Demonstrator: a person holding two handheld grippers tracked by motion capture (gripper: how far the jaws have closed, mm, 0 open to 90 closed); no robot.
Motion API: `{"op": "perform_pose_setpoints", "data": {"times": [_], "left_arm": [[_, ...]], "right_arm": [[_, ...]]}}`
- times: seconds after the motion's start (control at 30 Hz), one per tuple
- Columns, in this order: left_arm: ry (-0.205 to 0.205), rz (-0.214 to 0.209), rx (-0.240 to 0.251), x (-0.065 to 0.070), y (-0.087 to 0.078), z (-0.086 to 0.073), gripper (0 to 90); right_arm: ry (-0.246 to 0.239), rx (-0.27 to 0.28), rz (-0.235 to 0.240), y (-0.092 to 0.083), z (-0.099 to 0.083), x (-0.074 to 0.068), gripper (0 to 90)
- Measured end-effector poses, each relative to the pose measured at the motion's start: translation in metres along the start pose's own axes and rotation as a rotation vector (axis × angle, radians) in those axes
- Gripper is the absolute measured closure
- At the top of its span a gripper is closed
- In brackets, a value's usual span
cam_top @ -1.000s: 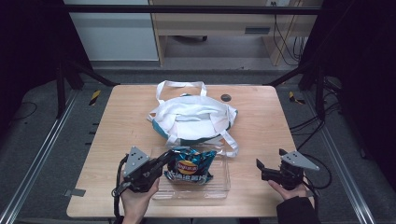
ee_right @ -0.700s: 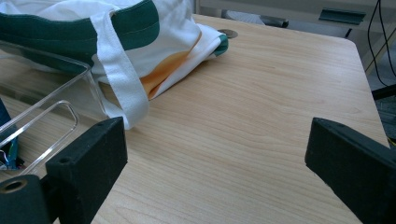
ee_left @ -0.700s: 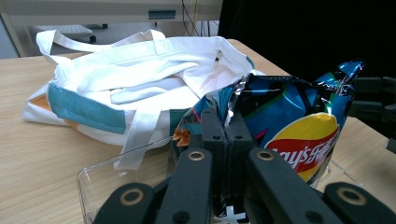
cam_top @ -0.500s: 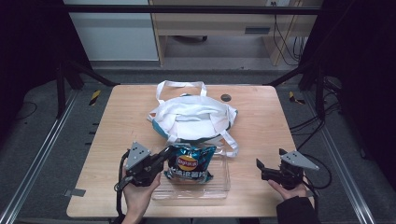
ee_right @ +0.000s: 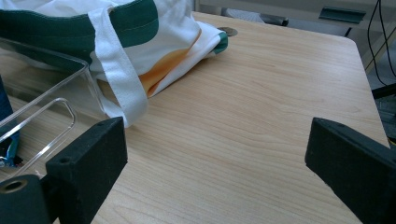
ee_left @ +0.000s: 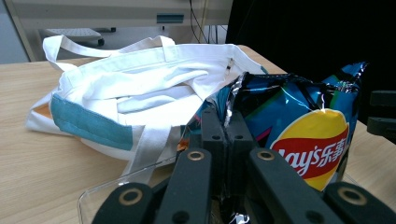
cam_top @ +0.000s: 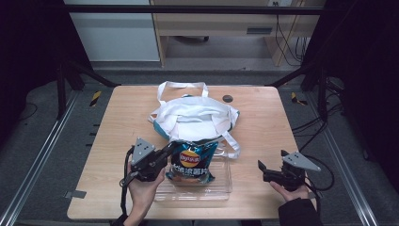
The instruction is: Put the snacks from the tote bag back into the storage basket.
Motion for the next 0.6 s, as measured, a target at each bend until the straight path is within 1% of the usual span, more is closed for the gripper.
{"op": "perform_pose_setpoints", "data": {"times": [0.13, 0.6], "left_arm": [[-0.008, 0.000, -0.003, -0.003, 0.005, 0.002, 89.3], [-0.005, 0.016, -0.007, -0.008, 0.020, 0.006, 89.2]], "right_arm": [[0.000, -0.001, 0.001, 0.000, 0.000, 0.000, 5.9], [-0.001, -0.005, 0.000, 0.001, -0.001, 0.000, 5.9]]}}
Point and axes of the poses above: each handheld gripper's, and its own axes: y roughly forward along the jaws, z roughly out of its top, x roughly to its right, the point moved 9 cm from there along y, roughly forward along the jaws, and after that the axes turned 3 degrees about -x, right-handed, at the moved point
